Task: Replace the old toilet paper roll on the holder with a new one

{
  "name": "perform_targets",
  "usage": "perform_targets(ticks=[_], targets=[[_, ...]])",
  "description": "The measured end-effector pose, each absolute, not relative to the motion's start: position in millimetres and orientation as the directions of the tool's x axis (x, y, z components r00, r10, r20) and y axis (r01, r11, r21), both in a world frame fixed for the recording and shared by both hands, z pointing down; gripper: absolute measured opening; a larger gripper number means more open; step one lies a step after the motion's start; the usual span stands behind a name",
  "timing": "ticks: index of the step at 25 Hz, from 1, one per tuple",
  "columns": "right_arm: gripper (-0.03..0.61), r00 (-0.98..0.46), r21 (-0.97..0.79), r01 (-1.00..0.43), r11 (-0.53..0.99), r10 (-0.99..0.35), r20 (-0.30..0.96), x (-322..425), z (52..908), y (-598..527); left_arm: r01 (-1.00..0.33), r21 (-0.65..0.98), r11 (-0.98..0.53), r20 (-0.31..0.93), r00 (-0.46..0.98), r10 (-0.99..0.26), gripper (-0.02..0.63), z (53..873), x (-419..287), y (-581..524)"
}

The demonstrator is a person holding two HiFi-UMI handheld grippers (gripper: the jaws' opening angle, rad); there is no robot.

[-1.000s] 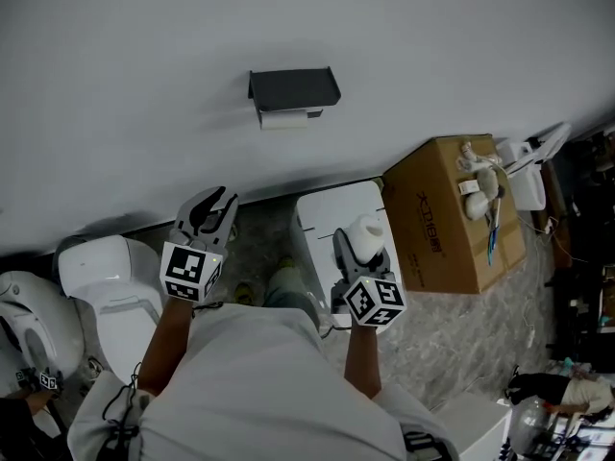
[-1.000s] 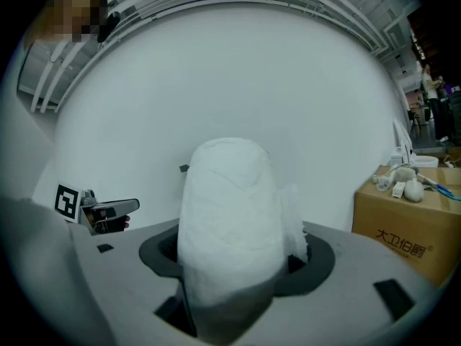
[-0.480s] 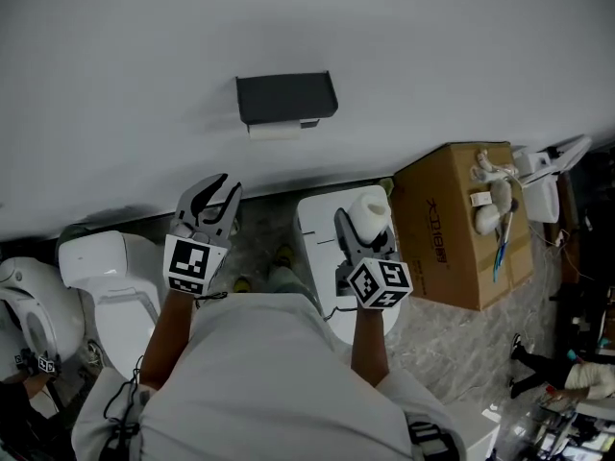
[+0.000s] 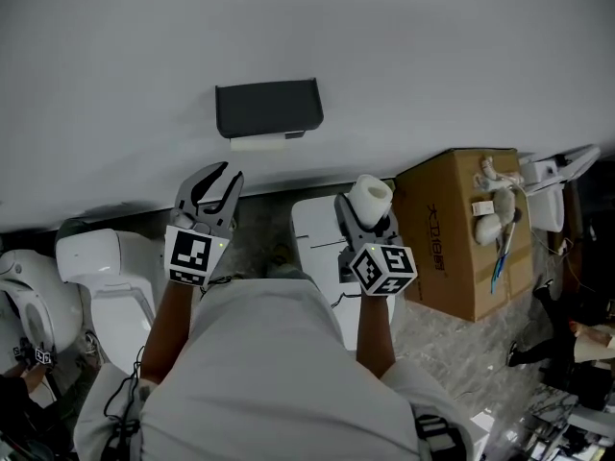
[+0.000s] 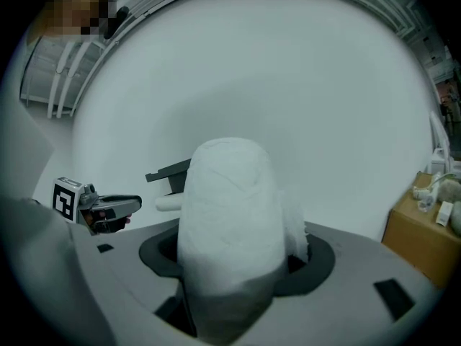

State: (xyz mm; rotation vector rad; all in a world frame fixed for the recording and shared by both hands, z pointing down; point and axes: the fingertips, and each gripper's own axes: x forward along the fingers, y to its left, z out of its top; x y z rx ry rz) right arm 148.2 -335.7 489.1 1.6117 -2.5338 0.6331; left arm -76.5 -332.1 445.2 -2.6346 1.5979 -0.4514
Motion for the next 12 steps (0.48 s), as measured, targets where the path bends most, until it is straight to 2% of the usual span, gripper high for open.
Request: perform_targets(ticks=[8, 12], targets=[[0.310, -0.492, -0.313, -0.858, 0.408, -0.828, 0.269, 155.4, 497.7, -361.5, -0.817, -0.341, -0.466, 0.284, 0.383, -0.879, 0.114, 452.1, -61.2, -345.4], [0.310, -0.508, -0.316, -0.849, 0.424, -0.821, 0.262, 157.3, 501.3, -367.7, -0.750, -0.475, -0.460, 0.310, 0.347, -0.885, 0.120, 455.8, -54.9, -350.3]])
